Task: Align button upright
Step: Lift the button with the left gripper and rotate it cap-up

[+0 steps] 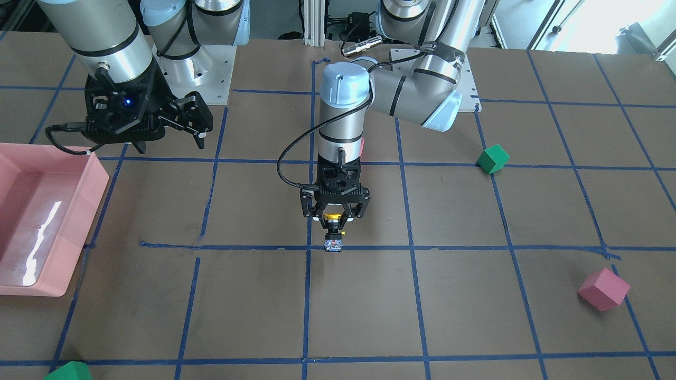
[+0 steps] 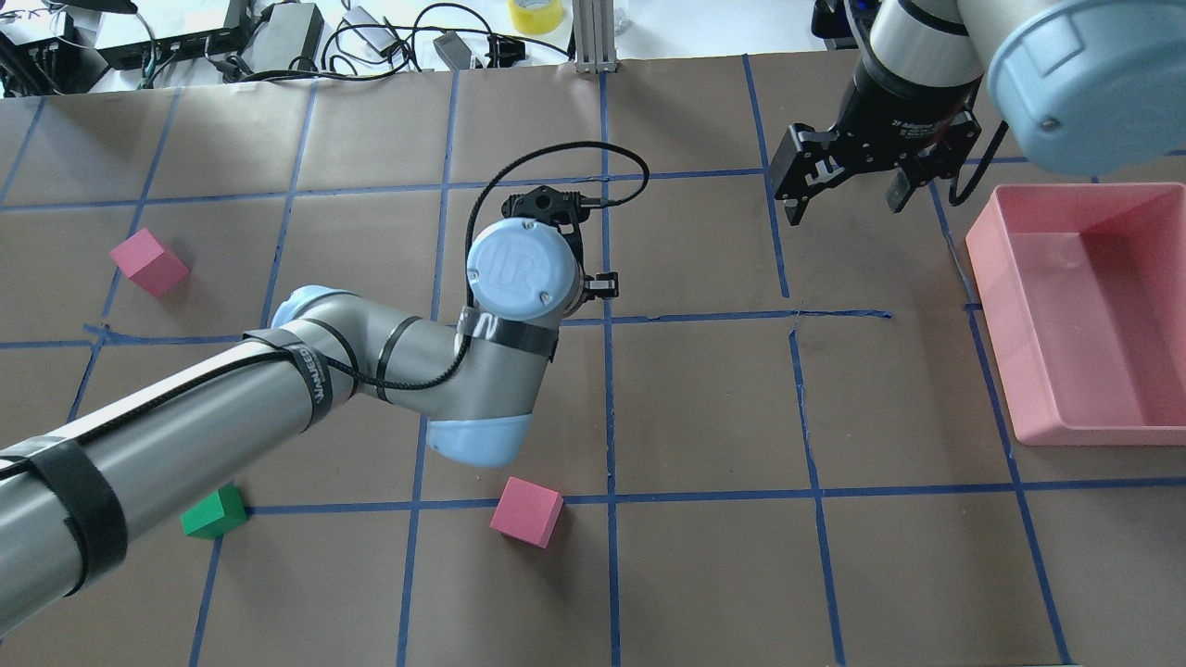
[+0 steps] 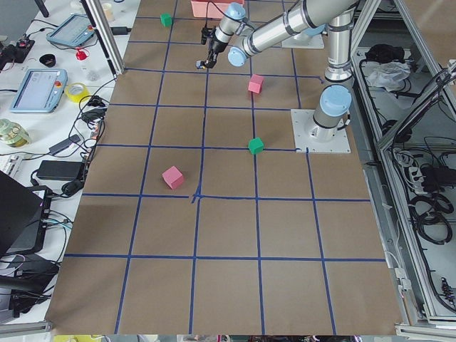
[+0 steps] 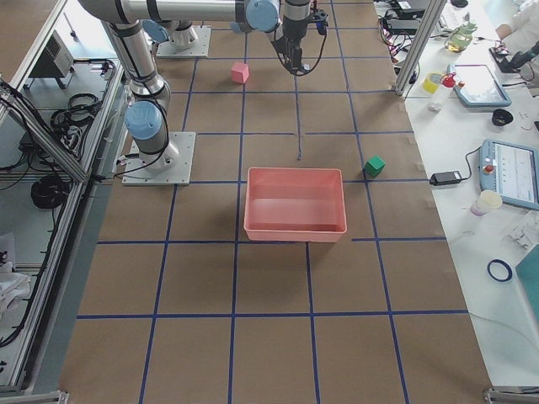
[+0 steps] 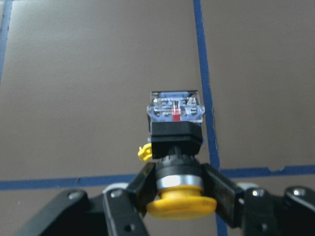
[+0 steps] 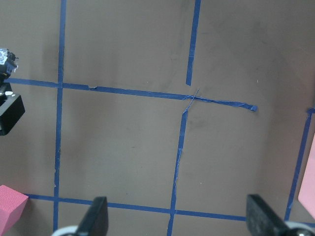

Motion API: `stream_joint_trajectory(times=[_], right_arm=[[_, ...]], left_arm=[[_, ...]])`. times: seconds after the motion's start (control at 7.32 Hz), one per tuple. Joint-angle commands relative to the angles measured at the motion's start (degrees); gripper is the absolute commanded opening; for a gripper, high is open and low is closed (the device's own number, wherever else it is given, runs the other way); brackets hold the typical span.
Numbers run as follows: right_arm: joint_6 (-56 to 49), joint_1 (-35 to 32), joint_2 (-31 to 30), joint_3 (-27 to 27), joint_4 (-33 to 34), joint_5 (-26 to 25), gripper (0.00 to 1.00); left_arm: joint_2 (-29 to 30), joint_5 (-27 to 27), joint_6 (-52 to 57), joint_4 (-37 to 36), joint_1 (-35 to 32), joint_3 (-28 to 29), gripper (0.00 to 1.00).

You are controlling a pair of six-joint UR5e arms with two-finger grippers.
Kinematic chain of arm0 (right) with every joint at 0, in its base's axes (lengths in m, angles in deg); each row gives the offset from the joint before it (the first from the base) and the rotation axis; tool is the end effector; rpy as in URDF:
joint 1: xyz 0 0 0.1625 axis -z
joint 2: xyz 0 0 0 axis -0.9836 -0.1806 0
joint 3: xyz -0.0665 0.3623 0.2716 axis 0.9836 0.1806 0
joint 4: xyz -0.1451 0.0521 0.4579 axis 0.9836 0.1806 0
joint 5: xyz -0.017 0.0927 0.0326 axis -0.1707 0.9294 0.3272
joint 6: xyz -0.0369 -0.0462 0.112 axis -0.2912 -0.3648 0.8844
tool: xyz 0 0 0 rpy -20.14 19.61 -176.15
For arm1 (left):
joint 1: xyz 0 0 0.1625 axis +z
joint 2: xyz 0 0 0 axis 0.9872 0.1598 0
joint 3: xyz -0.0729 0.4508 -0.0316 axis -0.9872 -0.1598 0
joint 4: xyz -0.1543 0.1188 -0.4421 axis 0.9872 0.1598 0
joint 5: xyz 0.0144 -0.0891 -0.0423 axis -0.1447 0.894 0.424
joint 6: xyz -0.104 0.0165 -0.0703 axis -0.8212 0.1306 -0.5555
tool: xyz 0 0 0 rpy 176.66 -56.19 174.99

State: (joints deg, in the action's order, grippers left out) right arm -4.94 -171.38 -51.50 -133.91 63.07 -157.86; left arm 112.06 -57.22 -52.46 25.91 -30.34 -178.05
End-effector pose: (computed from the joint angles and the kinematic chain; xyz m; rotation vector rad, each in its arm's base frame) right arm 0.1546 -0.5755 0.4765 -0.1700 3.1105 0.0054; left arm -0.3462 -0.5563 0.2252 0.0994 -3.0503 0.5207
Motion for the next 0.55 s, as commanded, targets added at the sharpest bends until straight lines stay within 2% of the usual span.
stream_joint_trajectory(times=[0.0,0.14,0.41], right_arm=[[0.0,0.0,0.0,0.0,0.0,0.0,1.00],[0.2,0.0,0.0,0.0,0.8,0.0,1.00],[0.3,-0.1,0.0,0.0,3.7,0.2,1.00]], left_arm=[[-1.8,11.8,-13.1,32.3,2.4,12.8,0.00],[-0.4,17.7,-19.1,36.9,3.7,16.3,0.00],[3.5,32.6,-33.8,37.2,7.7,16.5,0.00]])
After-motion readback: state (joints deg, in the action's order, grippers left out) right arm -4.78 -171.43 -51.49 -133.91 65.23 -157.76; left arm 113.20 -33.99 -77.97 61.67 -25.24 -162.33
